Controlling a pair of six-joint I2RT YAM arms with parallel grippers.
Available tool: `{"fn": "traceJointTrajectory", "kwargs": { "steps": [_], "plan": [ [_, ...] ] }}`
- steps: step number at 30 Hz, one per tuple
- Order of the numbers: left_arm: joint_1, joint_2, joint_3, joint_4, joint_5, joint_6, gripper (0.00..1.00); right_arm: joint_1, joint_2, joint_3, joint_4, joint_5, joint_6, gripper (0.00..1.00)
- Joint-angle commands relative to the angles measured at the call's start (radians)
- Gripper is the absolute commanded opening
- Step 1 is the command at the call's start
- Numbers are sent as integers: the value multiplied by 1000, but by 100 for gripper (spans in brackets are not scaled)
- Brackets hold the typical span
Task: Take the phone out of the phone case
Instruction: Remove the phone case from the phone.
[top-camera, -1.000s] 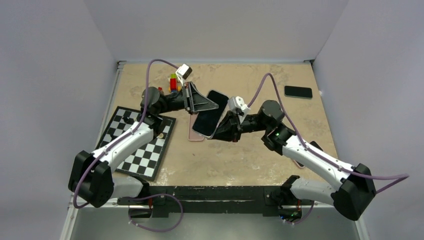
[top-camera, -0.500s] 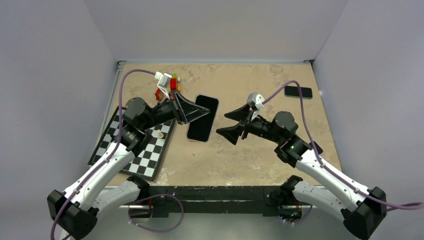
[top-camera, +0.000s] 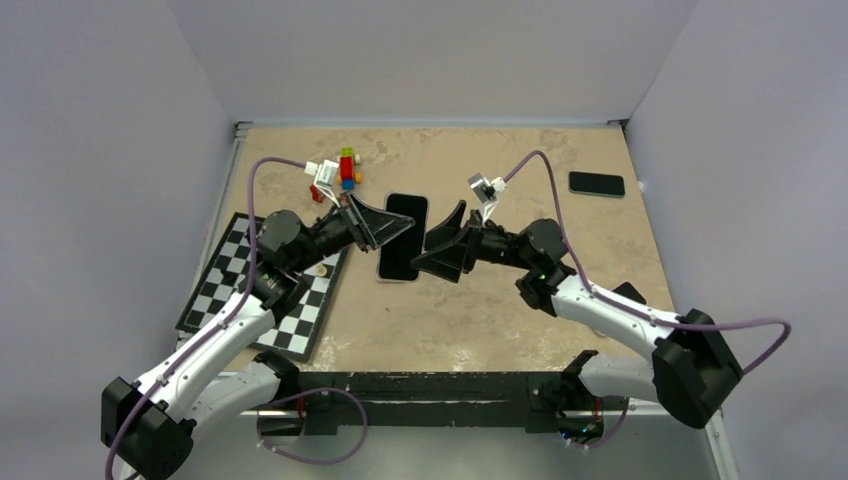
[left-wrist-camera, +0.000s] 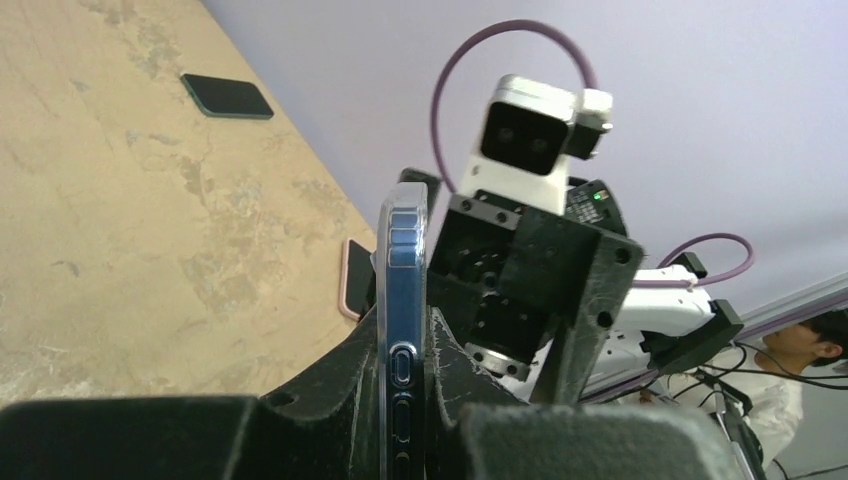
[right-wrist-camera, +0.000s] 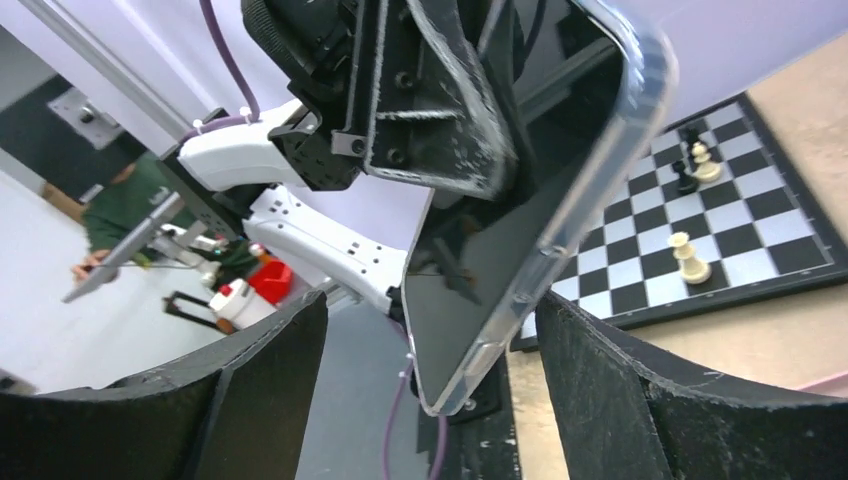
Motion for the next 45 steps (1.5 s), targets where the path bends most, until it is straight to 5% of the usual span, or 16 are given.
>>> {"fn": "traceJointTrajectory", "kwargs": {
  "steps": [1,5,8,11,16,23,27,33,38,42,45],
  "plan": [
    [2,-19,-2,238,-24,-91,0,22,67,2,233,-40,158,79],
    [2,-36,-19,285,-32,-120,0,37,88,-9,242,-22,161,74],
    [2,-44,-26,282,-45,-123,0,49,112,-19,321,-44,200,59],
    [1,-41,-21,253,-46,-136,1,53,131,-25,403,-83,231,34],
    [24,-17,137,-101,106,-28,40,41,100,-11,383,-145,190,0],
    [82,27,209,-261,330,80,51,40,-12,58,18,-234,-57,0],
    [82,54,216,-223,406,72,31,41,-31,86,-76,-254,-107,0],
    [60,96,261,-258,457,95,32,41,-6,114,-99,-250,-110,0],
    [50,90,271,-281,451,122,8,41,-1,134,-118,-234,-120,0],
    [50,81,293,-306,427,120,0,41,-37,167,-374,-167,-273,47],
    [54,75,288,-262,417,85,0,39,-95,142,-422,-146,-334,61]
  ]
}}
